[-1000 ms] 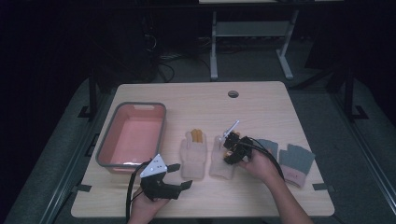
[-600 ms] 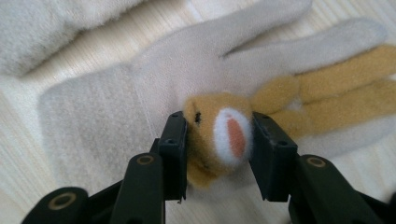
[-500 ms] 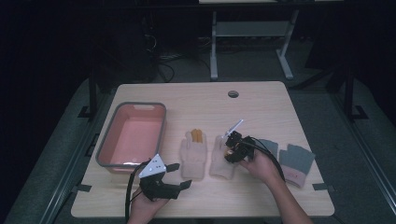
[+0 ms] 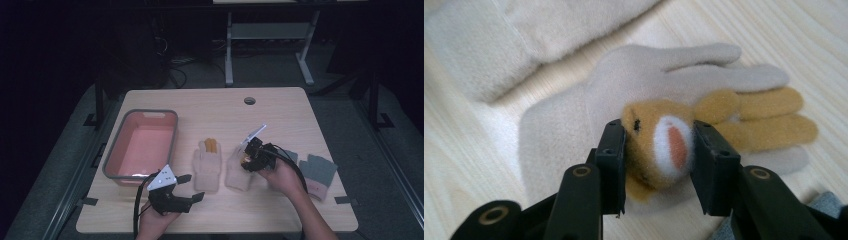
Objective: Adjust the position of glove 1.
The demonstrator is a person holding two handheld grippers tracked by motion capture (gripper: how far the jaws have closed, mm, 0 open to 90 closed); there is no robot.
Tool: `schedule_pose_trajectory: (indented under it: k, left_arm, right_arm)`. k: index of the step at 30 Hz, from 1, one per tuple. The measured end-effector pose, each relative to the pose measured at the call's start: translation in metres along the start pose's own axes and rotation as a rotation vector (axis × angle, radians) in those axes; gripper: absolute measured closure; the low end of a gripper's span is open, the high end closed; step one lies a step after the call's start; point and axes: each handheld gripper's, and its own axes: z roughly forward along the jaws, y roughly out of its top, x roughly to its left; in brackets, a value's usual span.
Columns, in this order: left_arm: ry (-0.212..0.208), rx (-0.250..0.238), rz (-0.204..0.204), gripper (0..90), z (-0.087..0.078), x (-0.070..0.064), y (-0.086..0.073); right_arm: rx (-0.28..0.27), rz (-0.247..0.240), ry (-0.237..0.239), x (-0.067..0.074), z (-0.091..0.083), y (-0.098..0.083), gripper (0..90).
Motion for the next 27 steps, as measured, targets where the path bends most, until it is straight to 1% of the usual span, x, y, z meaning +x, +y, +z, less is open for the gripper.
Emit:
schedule_pose_trajectory:
  k: [1,5,7,10,12,14,15,16,18,20,22,25,27]
  left_arm:
    - [0.0,0.001,-0.001,22.7,0.0,0.0,0.0]
    - [0.003,-0.005,-0.001,22.7,-0.001,0.0,0.0]
    - [0.004,-0.002,0.005,22.7,-0.002,0.0,0.0]
    - [0.004,-0.011,0.0,22.7,-0.003,0.0,0.0]
    - [0.002,-0.012,-0.006,22.7,-0.004,0.001,0.001]
    - [0.004,-0.016,-0.009,22.6,-0.005,0.001,0.001]
    - [0.005,-0.016,-0.002,22.6,-0.005,0.001,0.001]
    - [0.004,-0.016,-0.005,22.6,-0.006,0.001,0.001]
    - [0.007,-0.017,-0.005,22.6,-0.007,0.0,0.001]
    - [0.007,-0.021,-0.005,22.6,-0.007,0.0,0.001]
    - [0.009,-0.014,0.005,22.6,-0.007,0.001,0.001]
    - [0.012,-0.02,0.003,22.6,-0.008,0.0,0.001]
    - [0.012,-0.024,0.001,22.5,-0.009,0.0,0.001]
  right_arm:
    - [-0.001,-0.01,-0.005,0.0,-0.001,0.0,60.9]
    - [-0.012,0.0,-0.003,0.0,-0.007,0.001,60.9]
    - [-0.023,-0.012,-0.01,0.001,-0.012,0.002,61.0]
    - [-0.04,-0.019,-0.011,0.003,-0.02,0.005,60.9]
    - [-0.041,-0.025,-0.011,0.006,-0.025,0.009,60.9]
    - [-0.05,-0.042,-0.019,0.01,-0.03,0.012,61.0]
    - [-0.057,-0.047,-0.013,0.011,-0.033,0.014,61.0]
    - [-0.066,-0.066,-0.012,0.012,-0.034,0.016,61.0]
    - [-0.074,-0.073,-0.01,0.018,-0.039,0.022,60.9]
    - [-0.088,-0.101,-0.007,0.022,-0.042,0.027,60.9]
    - [-0.092,-0.125,-0.003,0.03,-0.043,0.033,60.9]
    - [-0.095,-0.171,-0.001,0.038,-0.042,0.042,60.9]
    - [-0.104,-0.191,0.011,0.043,-0.041,0.049,60.8]
